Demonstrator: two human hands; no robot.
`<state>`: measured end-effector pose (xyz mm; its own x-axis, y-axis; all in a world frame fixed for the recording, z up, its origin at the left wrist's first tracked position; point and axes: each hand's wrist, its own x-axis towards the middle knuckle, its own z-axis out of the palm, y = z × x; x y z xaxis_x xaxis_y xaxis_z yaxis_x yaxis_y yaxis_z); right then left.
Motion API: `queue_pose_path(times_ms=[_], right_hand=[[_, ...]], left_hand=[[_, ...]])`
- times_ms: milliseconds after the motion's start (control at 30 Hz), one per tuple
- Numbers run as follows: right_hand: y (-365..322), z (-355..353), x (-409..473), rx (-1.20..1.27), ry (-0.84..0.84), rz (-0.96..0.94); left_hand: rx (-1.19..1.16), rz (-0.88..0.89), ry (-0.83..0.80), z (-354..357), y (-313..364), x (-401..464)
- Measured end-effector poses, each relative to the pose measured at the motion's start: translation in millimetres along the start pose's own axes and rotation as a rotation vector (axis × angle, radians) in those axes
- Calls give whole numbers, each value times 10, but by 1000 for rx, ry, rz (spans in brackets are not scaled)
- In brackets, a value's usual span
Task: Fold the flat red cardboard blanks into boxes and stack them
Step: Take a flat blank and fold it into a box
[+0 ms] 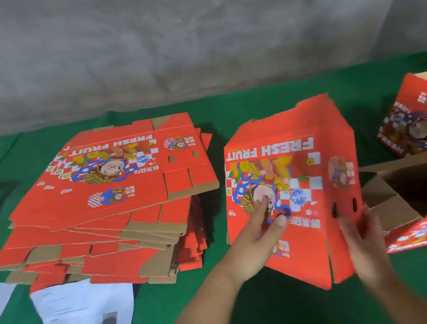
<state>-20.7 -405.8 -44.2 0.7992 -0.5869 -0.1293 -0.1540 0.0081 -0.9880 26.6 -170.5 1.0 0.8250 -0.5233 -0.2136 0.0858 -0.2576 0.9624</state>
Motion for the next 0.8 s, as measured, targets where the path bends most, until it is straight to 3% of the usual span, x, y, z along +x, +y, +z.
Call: queue_pose_path(times_ms=[67,167,300,367,500,567,667,733,800], right_hand=[[90,160,-214,-171,107,-73],[172,412,-466,-377,224,-360],[225,540,-697,-419,98,-521],[167,518,-794,-434,64,-576],[29,493,-995,-581,47,-742],[5,476,-1082,-644,-24,-796],[-20,449,-1080,-652,-336,-831],[-58,475,-923,-584,-476,-789],[-88,558,-659,-495,-442,-634]], left_hand=[[-12,36,-60,158,95,27],[-46,141,-35,343,167,65],[-271,221,146,337,181,38],[-365,229,152,324,156,7],[-279,225,149,397,146,-65],[-110,282,305,417,174,-103],[16,386,495,231,92,-164],[-97,357,526,14,-1,-230],[-269,259,570,-200,-146,-288]])
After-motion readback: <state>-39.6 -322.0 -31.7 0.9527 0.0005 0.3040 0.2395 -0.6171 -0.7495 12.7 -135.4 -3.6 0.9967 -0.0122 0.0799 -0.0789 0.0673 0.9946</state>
